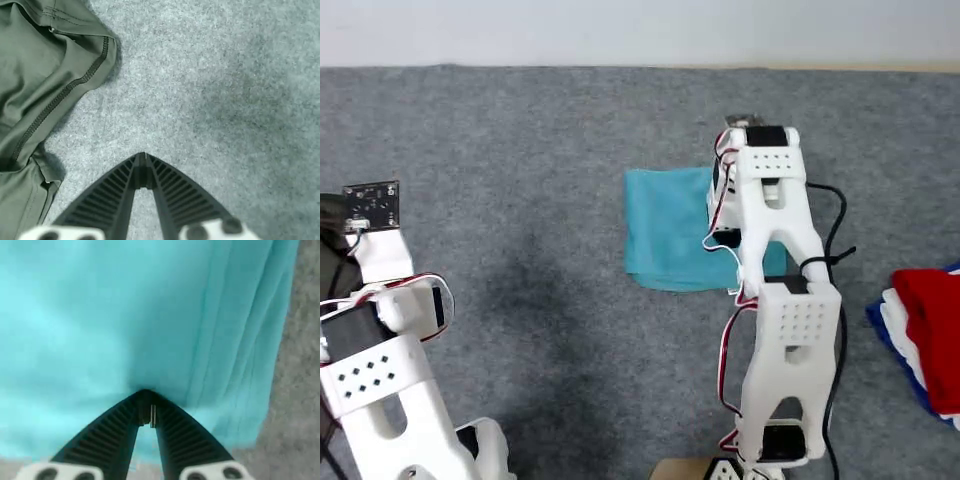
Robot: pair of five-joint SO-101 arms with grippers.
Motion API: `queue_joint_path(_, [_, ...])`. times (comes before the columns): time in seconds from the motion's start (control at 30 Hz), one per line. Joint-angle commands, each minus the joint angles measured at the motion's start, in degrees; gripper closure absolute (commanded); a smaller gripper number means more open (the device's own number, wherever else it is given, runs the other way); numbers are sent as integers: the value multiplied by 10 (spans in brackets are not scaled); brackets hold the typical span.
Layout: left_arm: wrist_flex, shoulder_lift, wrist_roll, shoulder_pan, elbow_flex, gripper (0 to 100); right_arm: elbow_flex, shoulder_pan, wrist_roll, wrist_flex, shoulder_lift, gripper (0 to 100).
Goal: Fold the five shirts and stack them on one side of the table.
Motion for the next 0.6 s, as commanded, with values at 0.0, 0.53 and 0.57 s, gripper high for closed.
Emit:
queue_joint_path(0.0, [2, -8, -4, -4, -3, 996, -4, 13, 17, -51, 17, 989])
queue_joint_path(0.53, [4, -8, -4, -4, -3, 996, -163, 59, 72, 90, -2, 987])
queue_joint_path(0.57, [4, -8, -4, -4, -3, 996, -174, 61, 72, 105, -9, 987])
